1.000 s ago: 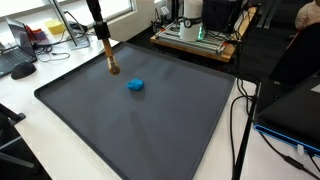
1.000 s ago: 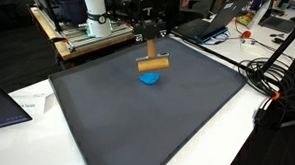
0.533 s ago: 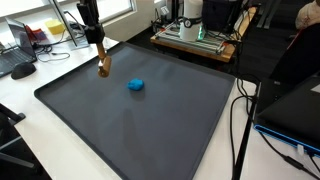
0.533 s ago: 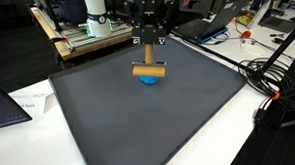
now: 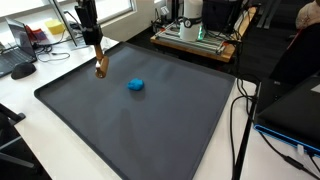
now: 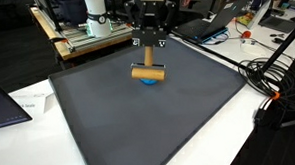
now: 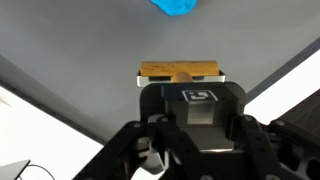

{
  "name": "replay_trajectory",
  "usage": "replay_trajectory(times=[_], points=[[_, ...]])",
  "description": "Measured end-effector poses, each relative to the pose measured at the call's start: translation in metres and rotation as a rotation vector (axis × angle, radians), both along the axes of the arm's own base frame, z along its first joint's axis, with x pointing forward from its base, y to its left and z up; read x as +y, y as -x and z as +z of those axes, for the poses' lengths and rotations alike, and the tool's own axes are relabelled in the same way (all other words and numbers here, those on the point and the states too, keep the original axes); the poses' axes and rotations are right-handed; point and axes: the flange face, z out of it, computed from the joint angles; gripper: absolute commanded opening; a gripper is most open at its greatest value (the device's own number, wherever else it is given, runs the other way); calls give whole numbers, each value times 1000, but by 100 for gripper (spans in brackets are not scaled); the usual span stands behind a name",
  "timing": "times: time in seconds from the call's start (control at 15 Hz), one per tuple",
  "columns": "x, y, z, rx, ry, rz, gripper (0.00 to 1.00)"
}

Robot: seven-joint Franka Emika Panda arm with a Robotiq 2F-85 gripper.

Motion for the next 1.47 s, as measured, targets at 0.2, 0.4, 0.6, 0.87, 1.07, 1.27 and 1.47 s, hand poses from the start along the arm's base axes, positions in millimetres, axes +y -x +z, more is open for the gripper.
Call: replay_trajectory(times=[0.2, 0.4, 0.6, 0.87, 1.07, 1.27, 1.47], points=[[5, 0, -7, 21, 4, 5, 22], [15, -1, -18, 52, 20, -4, 22], [26, -1, -24, 84, 29, -14, 22], [31, 0, -28, 167, 27, -26, 22], [30, -7, -32, 178, 29, -45, 22], [29, -16, -42, 183, 31, -67, 22], [25, -23, -55, 198, 34, -83, 22]])
